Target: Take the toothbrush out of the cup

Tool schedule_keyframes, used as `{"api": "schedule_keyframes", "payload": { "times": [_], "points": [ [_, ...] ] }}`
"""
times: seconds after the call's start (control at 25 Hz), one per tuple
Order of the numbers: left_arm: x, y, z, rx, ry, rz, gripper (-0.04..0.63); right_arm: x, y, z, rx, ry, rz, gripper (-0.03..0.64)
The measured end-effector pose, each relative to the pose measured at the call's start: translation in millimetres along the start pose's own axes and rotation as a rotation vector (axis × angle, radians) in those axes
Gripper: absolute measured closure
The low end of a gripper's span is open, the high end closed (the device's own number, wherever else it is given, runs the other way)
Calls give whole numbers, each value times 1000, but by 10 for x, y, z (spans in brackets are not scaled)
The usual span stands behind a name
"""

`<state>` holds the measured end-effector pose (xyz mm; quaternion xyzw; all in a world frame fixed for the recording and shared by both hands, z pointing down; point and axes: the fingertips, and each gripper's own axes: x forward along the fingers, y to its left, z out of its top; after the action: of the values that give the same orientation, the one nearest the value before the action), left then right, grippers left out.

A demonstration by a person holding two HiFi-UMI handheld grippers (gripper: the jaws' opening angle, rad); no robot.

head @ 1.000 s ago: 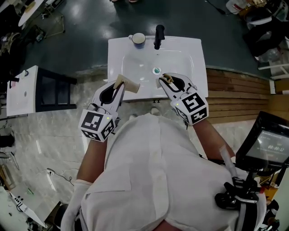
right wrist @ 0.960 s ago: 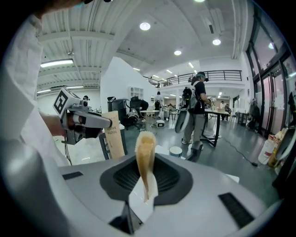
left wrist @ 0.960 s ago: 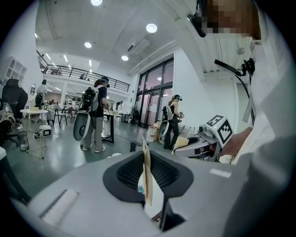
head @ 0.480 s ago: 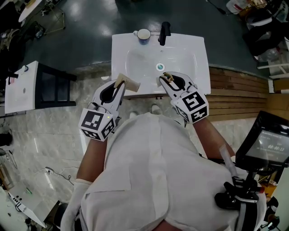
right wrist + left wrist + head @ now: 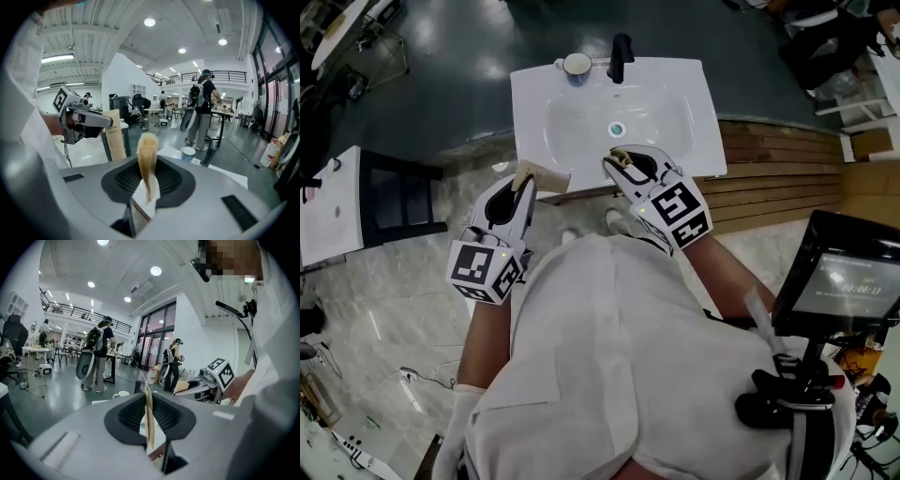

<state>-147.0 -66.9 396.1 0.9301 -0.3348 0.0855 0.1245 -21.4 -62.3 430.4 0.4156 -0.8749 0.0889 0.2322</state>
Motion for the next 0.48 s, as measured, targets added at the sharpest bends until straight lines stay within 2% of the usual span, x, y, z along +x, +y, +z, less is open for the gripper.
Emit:
{"api": "schedule_keyframes", "payload": {
  "times": [0.48],
  "points": [
    [-33, 105, 3, -5, 2, -51, 546, 67, 82, 58, 10, 18, -36, 551]
  ]
}}
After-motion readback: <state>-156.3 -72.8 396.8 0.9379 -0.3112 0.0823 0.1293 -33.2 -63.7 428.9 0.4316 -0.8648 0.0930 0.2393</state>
